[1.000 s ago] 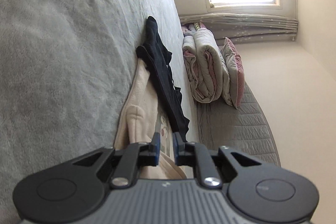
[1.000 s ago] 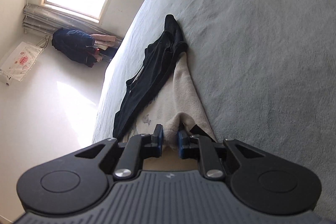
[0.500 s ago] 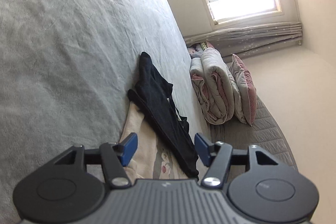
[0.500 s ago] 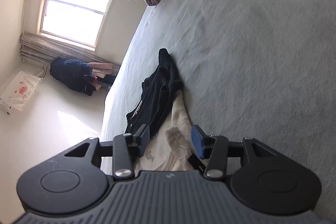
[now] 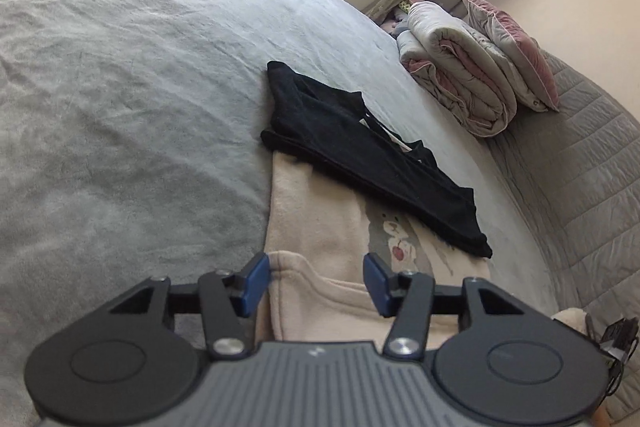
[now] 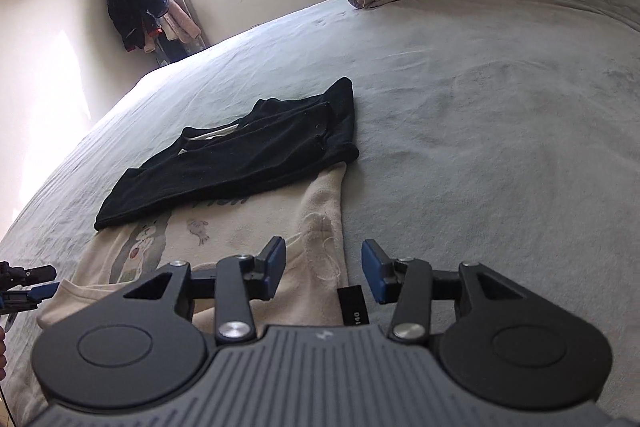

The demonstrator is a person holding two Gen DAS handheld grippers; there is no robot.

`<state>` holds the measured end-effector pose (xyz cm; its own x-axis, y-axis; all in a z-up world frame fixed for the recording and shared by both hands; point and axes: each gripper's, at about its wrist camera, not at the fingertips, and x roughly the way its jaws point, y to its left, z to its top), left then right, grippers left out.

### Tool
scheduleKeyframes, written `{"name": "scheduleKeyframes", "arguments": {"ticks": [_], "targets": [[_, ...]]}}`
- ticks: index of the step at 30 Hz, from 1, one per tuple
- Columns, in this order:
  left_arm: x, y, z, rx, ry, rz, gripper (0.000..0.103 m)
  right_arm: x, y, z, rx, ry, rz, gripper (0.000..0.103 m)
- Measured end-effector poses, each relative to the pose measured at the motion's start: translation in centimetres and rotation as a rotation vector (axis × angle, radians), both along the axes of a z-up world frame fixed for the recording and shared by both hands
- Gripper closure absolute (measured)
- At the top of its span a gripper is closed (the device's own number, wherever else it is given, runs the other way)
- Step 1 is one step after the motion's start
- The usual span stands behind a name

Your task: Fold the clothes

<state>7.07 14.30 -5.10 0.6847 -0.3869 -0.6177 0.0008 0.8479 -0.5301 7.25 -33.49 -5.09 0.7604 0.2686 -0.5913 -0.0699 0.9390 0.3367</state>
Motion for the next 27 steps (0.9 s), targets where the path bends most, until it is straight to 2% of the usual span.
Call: {"name": "scheduleKeyframes", "arguments": {"ticks": [1,2,4,5,6,8,12,15,17,22,27], "targets": [[-0.1,-0.2,0.0,0.037,-0.002,0.004,0.069,0.2,0.2,-0.2,-0.014,0.000,0.000,0.066],[-0.1,-0.4,0.0,0.069,-0.005,0.009,0.072,0.4,0.4,-0.4,-0.030,0.000,-0.001,0.071],[-0.4,-0.6,0.0,0.112,-0.020,0.014,0.092,0.6,0.7,-0.6,-0.054,-0.004,-0.004,0.083],[-0.5,-0.7,0.1,0.124,-0.029,0.016,0.092,0.5,0.8,-0.7,-0.064,-0.009,-0.005,0.092],[-0.6,-0.8,0.3,0.129,-0.042,0.015,0.093,0.5,0.8,-0.7,-0.071,-0.014,-0.007,0.096],[-1.1,-1.2,1.0,0.161,-0.093,0.014,0.094,0.4,0.9,-0.4,-0.074,-0.037,-0.024,0.098],[-2.0,-2.2,3.0,0.219,-0.208,0.024,0.094,-0.1,1.6,0.5,-0.112,-0.107,-0.057,0.098],[-2.1,-2.5,3.8,0.223,-0.280,0.058,0.095,-0.3,2.0,1.0,-0.143,-0.159,-0.084,0.098],[-1.9,-2.7,4.0,0.233,-0.310,0.087,0.095,-0.3,2.2,1.2,-0.151,-0.182,-0.109,0.098],[0.6,-3.4,4.5,0.293,-0.313,0.120,0.095,1.2,2.4,2.2,-0.188,-0.223,-0.147,0.098],[1.7,-4.5,5.2,0.364,-0.415,0.157,0.095,2.6,3.2,3.2,-0.277,-0.345,-0.152,0.098]]}}
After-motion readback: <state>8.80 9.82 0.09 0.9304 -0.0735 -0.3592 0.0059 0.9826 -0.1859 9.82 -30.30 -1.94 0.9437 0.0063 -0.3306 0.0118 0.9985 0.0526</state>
